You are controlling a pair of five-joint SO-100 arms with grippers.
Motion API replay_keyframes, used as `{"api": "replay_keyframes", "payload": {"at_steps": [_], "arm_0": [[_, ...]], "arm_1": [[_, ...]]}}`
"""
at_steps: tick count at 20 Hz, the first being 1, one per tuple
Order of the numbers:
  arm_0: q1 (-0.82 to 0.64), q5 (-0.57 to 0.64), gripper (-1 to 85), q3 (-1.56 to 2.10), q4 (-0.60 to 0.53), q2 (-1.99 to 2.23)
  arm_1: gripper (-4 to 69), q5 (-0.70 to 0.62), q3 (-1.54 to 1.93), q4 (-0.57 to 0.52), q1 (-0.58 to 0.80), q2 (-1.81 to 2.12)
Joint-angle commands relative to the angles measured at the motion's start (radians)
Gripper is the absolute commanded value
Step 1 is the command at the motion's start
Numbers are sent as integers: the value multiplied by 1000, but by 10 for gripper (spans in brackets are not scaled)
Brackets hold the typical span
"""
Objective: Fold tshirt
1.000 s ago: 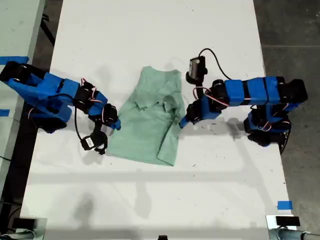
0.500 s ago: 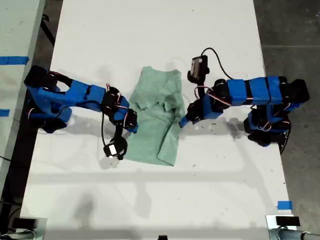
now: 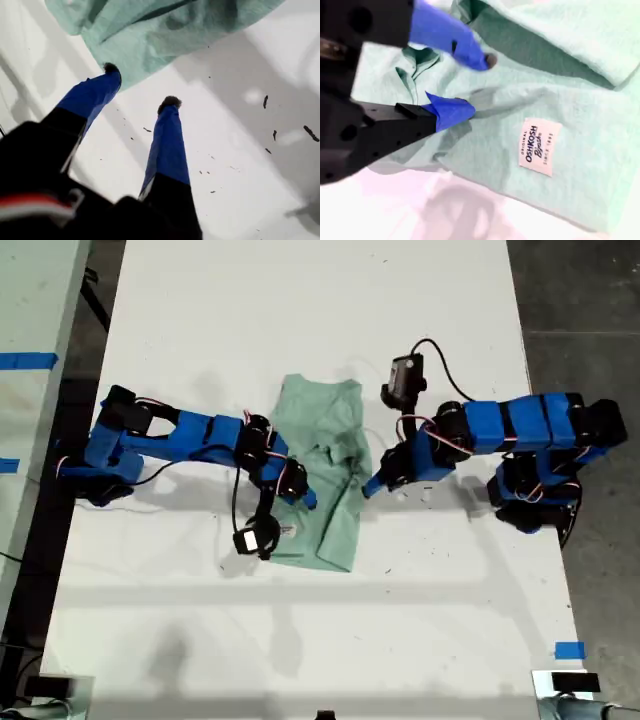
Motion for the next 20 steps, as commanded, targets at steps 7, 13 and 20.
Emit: {"api": "replay_keyframes", "payload": {"at_steps": [7,13,20], "arm_0": [[14,-29,392,-38,179,166],[152,-172,239,15,199,230],[227,-236,213,318,-118,419]], "arm_1": [[197,11,2,-41,-31,69],[190,40,-117,-81,-106,-72],[232,91,-319,-74,-193,-307]]}}
